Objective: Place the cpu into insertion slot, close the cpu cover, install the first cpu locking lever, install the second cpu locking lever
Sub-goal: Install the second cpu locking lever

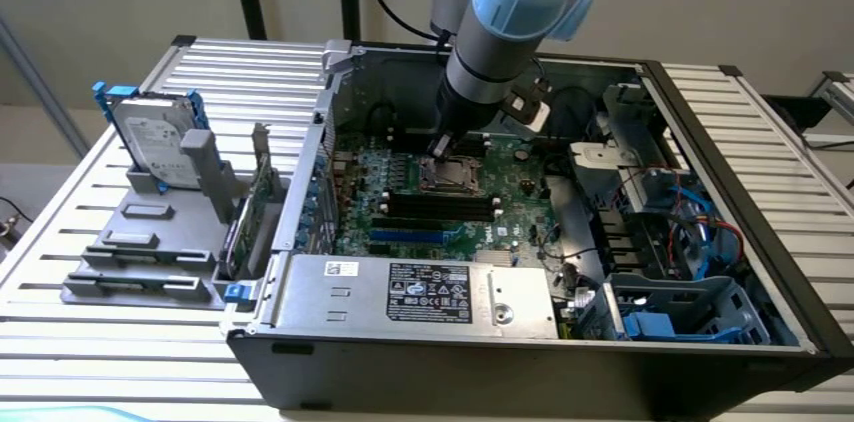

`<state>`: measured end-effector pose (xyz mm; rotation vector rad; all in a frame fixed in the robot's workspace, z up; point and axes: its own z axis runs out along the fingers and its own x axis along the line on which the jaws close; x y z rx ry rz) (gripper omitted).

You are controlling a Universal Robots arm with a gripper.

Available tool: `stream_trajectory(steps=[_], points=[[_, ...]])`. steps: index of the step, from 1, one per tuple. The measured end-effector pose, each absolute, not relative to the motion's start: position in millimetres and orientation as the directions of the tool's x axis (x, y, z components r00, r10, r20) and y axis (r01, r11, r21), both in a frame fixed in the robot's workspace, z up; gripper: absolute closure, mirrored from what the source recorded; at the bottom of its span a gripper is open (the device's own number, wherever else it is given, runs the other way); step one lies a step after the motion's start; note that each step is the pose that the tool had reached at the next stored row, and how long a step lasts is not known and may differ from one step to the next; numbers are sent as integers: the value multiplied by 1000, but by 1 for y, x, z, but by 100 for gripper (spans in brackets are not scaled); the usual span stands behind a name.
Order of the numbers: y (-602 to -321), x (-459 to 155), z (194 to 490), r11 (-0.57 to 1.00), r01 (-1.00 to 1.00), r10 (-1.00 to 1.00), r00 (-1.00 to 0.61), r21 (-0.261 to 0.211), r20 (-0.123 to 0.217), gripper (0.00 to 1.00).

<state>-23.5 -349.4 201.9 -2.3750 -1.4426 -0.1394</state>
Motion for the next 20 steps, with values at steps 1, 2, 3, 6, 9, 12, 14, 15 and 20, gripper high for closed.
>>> stream_trajectory(steps=[1, 2, 3, 6, 9, 12, 14, 15, 20], points=[[-349, -23, 202, -416, 875, 839, 475, -250, 265, 89], [-349, -23, 202, -416, 875, 839, 475, -250, 265, 89], [-349, -23, 202, -416, 875, 839, 475, -250, 265, 89], [-349, -23, 202, -416, 875, 839, 475, -250, 265, 89], [-350, -24, 202, -416, 875, 839, 475, -250, 265, 89], [-356, -23, 210, -415, 874, 839, 475, -252, 265, 89], [-362, -23, 217, -415, 874, 839, 475, -253, 265, 89], [-365, -23, 220, -415, 874, 839, 475, -253, 264, 89], [-380, -25, 225, -415, 874, 839, 475, -253, 264, 89]])
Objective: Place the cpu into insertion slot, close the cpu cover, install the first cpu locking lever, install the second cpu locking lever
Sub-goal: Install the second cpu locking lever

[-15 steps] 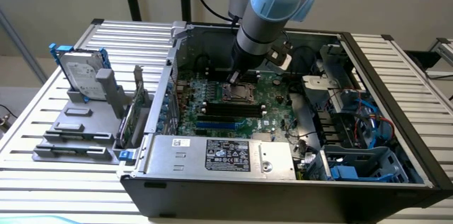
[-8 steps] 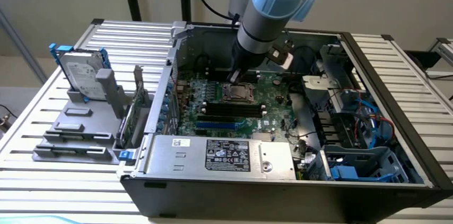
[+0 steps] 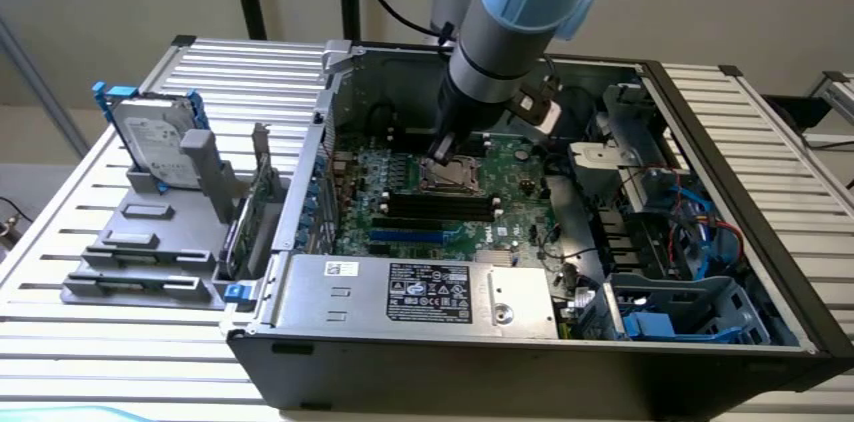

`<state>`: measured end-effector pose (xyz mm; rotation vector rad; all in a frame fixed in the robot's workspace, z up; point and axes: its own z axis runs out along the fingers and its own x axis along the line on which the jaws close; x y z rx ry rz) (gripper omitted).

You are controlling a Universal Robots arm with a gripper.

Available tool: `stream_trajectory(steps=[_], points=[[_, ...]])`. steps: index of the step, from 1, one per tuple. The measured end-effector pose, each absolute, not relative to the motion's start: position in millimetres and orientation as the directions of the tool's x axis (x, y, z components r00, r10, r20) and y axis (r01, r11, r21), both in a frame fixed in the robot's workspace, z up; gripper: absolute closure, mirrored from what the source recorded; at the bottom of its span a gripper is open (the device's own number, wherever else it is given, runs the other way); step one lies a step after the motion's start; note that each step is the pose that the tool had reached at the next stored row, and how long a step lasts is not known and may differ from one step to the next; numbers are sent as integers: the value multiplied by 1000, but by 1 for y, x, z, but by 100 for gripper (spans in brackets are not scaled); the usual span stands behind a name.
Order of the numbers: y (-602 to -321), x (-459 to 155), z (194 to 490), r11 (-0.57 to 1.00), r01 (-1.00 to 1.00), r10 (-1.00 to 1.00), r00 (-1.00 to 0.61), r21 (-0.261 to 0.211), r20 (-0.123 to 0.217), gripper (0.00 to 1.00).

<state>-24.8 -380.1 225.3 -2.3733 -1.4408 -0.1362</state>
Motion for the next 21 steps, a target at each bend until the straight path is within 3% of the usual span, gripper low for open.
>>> stream_trajectory(steps=[21], points=[[-419, -44, 240, -415, 874, 839, 475, -251, 265, 89]])
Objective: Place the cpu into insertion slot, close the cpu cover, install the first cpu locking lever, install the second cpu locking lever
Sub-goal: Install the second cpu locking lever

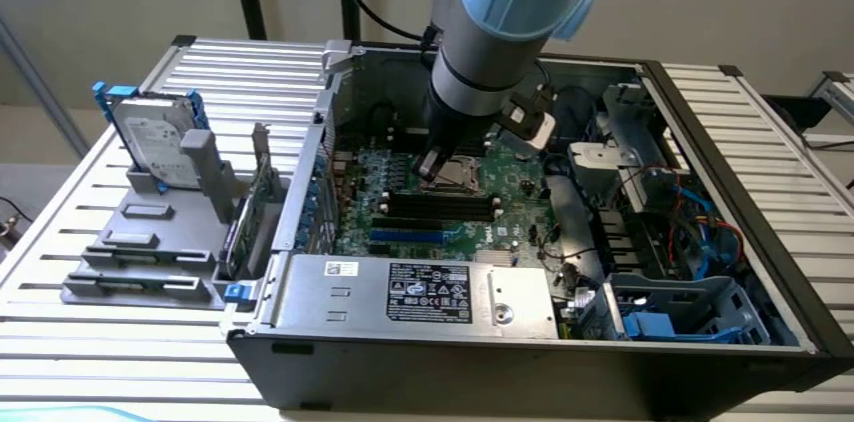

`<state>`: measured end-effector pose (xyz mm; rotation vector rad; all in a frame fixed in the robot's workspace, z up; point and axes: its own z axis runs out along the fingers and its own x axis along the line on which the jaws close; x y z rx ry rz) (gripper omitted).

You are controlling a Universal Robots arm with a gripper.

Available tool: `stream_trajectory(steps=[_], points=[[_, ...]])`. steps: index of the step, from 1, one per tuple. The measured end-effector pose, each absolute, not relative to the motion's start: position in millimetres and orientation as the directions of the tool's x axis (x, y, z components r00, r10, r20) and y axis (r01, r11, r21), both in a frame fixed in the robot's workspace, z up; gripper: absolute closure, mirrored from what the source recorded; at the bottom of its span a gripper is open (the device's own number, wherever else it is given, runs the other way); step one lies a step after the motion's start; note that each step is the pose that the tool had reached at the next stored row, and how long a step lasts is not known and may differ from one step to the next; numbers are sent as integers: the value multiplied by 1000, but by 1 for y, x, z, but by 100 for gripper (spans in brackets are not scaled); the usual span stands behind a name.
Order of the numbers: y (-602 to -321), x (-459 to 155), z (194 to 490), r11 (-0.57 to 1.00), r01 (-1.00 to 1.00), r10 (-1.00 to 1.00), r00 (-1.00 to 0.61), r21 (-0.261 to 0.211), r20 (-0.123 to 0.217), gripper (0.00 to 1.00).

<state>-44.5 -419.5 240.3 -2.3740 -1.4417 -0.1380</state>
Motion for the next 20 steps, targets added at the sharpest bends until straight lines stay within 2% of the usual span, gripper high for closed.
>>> stream_trajectory(steps=[20], points=[[-426, -52, 239, -415, 875, 839, 475, -250, 266, 89]])
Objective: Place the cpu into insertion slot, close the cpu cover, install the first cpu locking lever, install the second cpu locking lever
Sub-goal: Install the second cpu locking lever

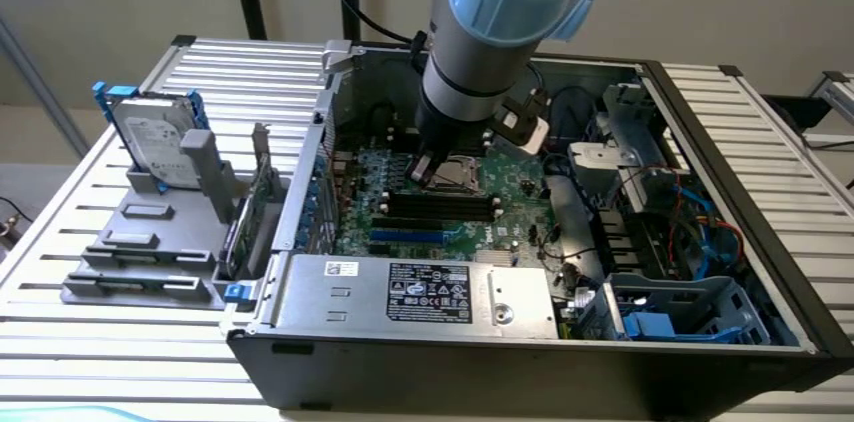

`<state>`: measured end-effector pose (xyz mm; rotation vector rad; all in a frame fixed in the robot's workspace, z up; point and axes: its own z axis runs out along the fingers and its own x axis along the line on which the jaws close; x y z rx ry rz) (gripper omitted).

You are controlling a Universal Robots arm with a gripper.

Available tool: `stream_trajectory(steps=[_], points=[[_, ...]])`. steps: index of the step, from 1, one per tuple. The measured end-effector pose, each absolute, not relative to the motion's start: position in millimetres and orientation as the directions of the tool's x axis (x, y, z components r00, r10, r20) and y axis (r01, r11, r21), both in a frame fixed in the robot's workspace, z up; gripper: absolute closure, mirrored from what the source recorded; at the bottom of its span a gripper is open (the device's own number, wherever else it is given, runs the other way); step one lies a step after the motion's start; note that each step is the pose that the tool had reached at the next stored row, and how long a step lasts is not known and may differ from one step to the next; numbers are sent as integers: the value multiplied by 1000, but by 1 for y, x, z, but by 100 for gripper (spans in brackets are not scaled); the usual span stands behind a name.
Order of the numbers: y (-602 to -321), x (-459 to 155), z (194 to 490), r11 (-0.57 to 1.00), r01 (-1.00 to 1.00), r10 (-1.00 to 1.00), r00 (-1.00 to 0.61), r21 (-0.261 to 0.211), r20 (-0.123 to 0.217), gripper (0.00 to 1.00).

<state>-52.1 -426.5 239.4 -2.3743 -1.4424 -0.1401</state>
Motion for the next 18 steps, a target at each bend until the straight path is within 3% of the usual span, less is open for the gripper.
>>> stream_trajectory(steps=[18], points=[[-421, -63, 220, -415, 880, 839, 468, -229, 277, 89]])
